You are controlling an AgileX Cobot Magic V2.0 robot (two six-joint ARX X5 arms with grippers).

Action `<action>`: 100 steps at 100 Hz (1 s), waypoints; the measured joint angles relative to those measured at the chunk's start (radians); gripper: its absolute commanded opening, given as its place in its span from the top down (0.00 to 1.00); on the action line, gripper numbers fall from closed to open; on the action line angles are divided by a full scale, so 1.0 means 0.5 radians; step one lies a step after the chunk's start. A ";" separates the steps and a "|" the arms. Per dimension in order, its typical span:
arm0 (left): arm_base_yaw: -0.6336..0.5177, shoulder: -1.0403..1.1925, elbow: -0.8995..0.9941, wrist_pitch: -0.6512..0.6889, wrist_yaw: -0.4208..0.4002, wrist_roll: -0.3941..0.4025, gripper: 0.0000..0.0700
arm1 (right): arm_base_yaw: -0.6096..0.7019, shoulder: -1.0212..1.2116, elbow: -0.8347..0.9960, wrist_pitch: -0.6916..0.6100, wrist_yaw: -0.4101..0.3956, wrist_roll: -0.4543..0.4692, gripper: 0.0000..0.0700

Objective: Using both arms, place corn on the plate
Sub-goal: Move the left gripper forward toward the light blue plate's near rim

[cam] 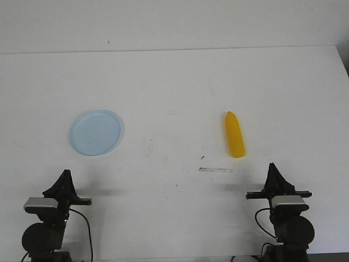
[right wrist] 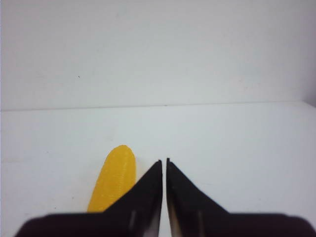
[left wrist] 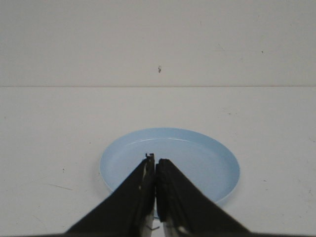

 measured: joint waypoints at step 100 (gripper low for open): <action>0.000 0.932 0.996 -0.228 -0.114 -0.087 1.00 | 0.000 0.000 0.000 0.000 0.000 0.000 0.98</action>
